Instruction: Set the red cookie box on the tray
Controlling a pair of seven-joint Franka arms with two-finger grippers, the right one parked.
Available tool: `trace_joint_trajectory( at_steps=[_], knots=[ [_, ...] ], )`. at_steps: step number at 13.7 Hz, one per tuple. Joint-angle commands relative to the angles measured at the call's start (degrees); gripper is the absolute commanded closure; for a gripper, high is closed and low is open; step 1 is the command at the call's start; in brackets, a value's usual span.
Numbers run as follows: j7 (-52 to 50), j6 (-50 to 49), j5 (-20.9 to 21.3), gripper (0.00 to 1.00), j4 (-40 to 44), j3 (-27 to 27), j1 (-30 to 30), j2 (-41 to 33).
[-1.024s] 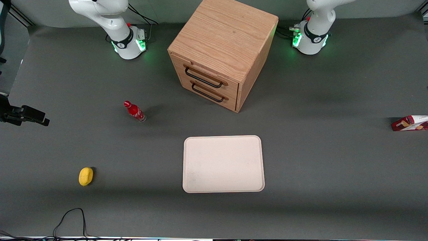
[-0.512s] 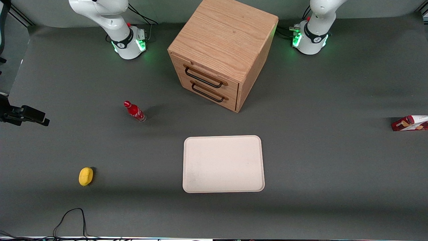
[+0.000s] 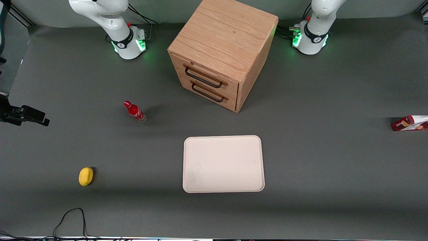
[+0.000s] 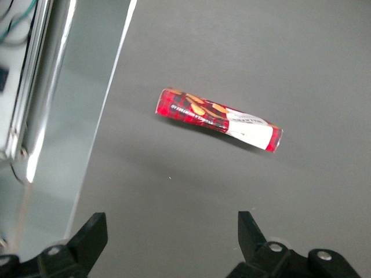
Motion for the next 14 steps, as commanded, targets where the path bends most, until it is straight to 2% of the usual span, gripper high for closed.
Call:
trace_joint_trajectory(
  at_steps=[1, 5, 8, 12, 14],
  knots=[
    [-18.97, -0.10, -2.45, 0.00, -1.26, -0.68, 1.47, -0.65],
    [-43.15, 1.39, -2.63, 0.00, -3.54, -0.68, 1.29, -1.97],
    [-61.27, 8.05, -2.37, 0.00, -9.06, -1.12, -0.19, -4.51],
    [-63.78, 13.51, -2.55, 0.00, -14.96, -1.12, -0.64, -5.13],
    [-63.87, 19.55, -2.55, 0.00, -20.13, -1.12, -0.90, -5.13]
  ],
)
